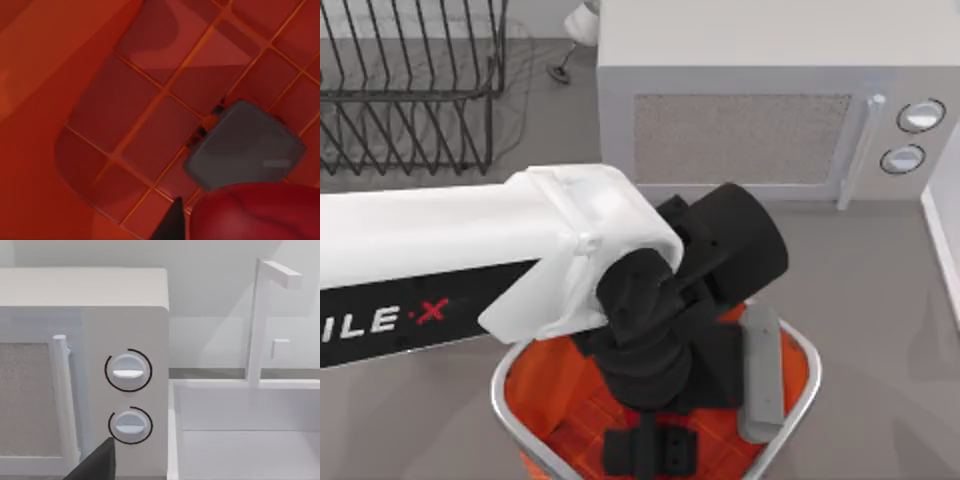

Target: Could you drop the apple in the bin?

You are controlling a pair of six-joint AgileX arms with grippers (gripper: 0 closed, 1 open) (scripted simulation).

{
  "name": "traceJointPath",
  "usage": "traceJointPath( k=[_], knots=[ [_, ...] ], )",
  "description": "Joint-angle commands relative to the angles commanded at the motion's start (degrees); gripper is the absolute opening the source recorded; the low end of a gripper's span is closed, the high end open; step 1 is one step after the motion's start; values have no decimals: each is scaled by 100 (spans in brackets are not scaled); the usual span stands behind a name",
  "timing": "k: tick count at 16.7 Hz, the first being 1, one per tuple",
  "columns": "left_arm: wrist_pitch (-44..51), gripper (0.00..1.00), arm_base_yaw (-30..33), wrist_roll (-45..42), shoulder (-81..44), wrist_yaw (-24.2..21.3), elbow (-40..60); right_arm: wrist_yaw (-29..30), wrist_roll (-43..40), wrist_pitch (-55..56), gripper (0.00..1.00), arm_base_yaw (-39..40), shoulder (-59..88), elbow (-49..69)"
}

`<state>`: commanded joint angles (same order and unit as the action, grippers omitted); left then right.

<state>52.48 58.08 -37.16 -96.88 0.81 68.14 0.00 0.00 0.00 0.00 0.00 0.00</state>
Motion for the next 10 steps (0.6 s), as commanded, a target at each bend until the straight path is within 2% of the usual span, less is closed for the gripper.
traceJointPath(
  k=[10],
  knots=[
    [0, 98, 0, 0, 0, 0, 0, 0, 0, 0, 100, 0, 0, 0]
  ],
)
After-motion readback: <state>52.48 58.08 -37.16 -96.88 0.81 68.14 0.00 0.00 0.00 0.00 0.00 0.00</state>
